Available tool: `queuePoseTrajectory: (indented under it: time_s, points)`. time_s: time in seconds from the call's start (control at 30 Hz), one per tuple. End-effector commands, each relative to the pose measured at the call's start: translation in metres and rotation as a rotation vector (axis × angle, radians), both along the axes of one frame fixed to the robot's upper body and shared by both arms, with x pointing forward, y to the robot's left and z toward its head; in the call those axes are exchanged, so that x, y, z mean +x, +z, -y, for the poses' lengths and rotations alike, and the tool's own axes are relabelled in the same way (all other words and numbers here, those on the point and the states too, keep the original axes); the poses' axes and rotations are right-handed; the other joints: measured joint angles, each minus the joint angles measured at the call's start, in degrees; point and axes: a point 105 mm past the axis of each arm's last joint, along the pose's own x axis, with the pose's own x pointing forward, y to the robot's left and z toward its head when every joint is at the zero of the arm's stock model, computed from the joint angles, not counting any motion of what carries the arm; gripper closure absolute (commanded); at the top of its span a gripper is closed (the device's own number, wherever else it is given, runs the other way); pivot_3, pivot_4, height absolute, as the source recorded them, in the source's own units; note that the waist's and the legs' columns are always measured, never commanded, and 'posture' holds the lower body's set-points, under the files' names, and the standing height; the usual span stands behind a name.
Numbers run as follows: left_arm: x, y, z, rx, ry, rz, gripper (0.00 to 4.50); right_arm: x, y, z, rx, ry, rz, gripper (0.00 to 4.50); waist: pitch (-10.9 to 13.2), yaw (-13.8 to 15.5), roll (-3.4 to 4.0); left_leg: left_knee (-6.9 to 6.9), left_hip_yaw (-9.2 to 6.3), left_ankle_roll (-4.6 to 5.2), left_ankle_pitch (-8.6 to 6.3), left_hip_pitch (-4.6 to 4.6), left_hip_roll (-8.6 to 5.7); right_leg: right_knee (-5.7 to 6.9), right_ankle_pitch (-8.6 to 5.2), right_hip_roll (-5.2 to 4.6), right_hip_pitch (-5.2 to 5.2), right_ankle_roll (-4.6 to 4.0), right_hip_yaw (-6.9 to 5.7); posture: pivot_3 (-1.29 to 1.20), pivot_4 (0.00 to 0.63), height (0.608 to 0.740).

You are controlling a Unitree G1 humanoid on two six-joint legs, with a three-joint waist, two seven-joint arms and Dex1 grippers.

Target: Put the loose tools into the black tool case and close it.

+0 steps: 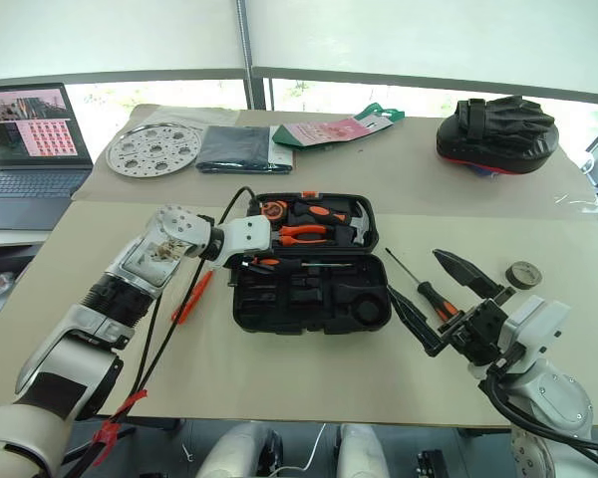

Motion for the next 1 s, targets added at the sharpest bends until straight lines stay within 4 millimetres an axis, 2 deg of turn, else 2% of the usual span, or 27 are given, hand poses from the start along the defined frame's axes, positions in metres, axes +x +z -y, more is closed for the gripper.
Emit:
queuePoseTrajectory:
  time_s: [0.03,0.17,0.3,0.4,0.7,0.87,1.0]
  points:
    - [-0.002,0.017,0.006,-0.085,-0.013,0.053,1.49,-0.006,0.009,-0.006,0.007,0.029,0.028,0.00,0.0,-0.1,0.00,0.01,0.00,0.00,0.00,0.00,0.00,0.00,0.00,0.00,0.00,0.00,0.01,0.00,0.150,0.740]
    - [-0.006,0.040,0.012,-0.243,-0.053,0.119,0.07,-0.008,0.007,-0.007,0.016,0.039,0.014,0.00,0.0,-0.1,0.00,0.03,0.00,-0.01,0.00,-0.01,0.02,0.02,0.00,-0.02,-0.03,0.00,0.01,0.00,0.150,0.740]
    - [-0.015,0.046,0.011,-0.350,-0.097,0.122,0.07,-0.007,0.005,-0.007,0.022,0.042,0.001,0.00,0.0,-0.3,0.00,0.01,0.00,-0.05,0.03,0.00,0.02,0.01,0.00,-0.07,-0.03,0.00,0.03,0.00,0.150,0.740]
    - [-0.009,0.037,0.007,-0.440,-0.015,0.061,0.90,-0.006,0.004,-0.004,0.023,0.033,-0.010,0.00,0.0,-0.3,0.00,0.01,0.02,-0.24,0.14,0.04,0.01,0.02,0.00,-0.07,0.00,0.00,0.04,0.00,0.150,0.740]
    - [0.007,0.004,0.017,-0.452,0.101,0.001,4.44,-0.004,0.004,-0.003,0.021,0.025,-0.016,0.00,0.0,-0.2,0.00,0.04,0.04,0.00,0.00,0.02,-0.04,-0.01,0.04,-0.06,0.02,0.07,0.03,0.00,0.150,0.740]
    - [0.002,-0.017,0.020,-0.387,0.091,-0.050,4.44,-0.006,0.004,-0.003,0.020,0.017,-0.017,0.00,0.0,-0.3,0.00,0.02,0.06,0.01,-0.01,0.04,-0.02,0.00,0.05,-0.05,0.02,0.07,0.03,0.00,0.150,0.740]
    - [0.003,-0.037,0.016,-0.317,0.165,-0.109,4.44,-0.006,0.003,-0.003,0.020,0.009,-0.020,0.00,0.0,-0.2,0.00,0.03,0.07,0.04,-0.03,0.10,-0.03,-0.01,0.05,-0.07,0.09,0.07,0.05,0.00,0.150,0.740]
